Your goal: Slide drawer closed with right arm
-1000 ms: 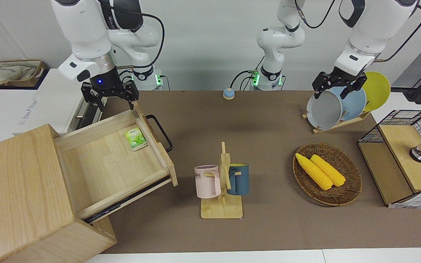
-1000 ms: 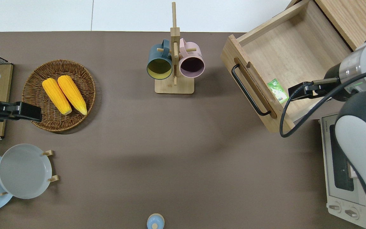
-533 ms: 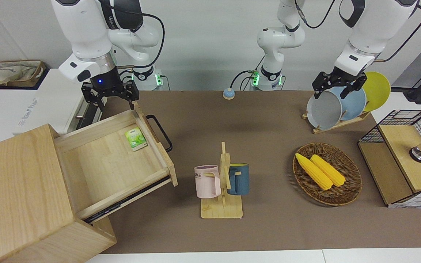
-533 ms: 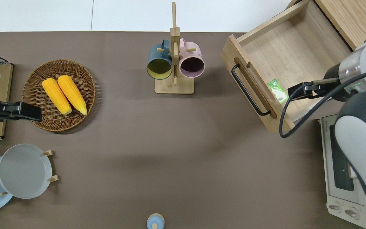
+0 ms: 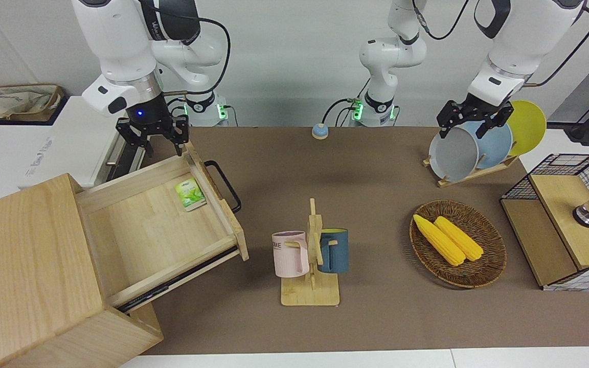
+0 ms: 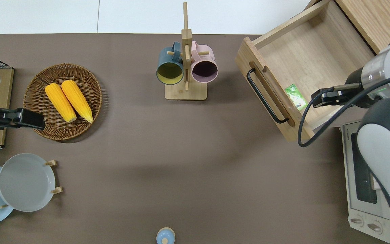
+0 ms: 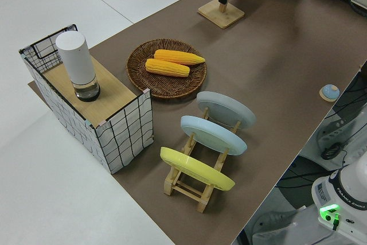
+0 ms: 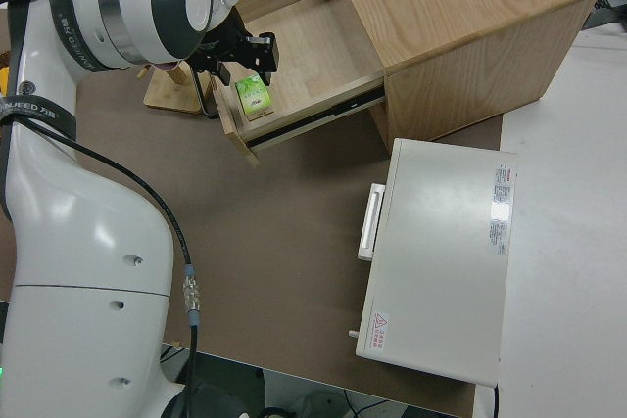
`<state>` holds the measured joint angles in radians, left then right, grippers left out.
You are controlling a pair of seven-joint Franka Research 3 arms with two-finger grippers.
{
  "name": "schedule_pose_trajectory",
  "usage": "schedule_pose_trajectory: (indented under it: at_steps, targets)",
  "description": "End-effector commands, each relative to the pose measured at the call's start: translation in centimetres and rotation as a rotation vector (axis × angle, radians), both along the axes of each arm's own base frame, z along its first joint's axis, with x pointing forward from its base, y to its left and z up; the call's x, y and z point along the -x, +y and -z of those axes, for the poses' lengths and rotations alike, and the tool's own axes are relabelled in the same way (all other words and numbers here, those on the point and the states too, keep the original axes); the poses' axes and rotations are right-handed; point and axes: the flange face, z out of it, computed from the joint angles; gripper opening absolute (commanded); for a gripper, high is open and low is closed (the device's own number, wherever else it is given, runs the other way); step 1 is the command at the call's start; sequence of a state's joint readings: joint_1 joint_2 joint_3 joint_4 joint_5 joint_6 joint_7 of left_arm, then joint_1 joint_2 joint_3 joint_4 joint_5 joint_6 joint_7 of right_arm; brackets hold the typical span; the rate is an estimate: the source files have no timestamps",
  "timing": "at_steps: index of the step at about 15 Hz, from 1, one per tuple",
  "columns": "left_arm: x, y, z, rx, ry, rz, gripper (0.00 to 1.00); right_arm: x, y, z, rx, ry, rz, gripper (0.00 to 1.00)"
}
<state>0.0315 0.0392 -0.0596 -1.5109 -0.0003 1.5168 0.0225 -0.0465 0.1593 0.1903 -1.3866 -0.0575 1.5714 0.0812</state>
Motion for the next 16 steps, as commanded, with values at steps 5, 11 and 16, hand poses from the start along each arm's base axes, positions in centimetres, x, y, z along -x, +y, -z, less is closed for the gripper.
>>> schedule_pose_trajectory:
  at_steps: [5, 11, 16]
  targets:
    - [-0.2, 0.1, -0.4, -0.016, 0.005, 0.012, 0.99, 0.5, -0.2, -0.3, -0.007, 0.001, -0.022, 0.0]
    - [-0.2, 0.1, -0.4, -0.016, 0.005, 0.012, 0.99, 1.1, 0.0, -1.0, -0.006, 0.001, -0.021, 0.0]
    - [-0.2, 0.1, -0.4, -0.016, 0.005, 0.012, 0.99, 3.4, 0.1, -4.0, 0.018, -0.012, -0.018, 0.0]
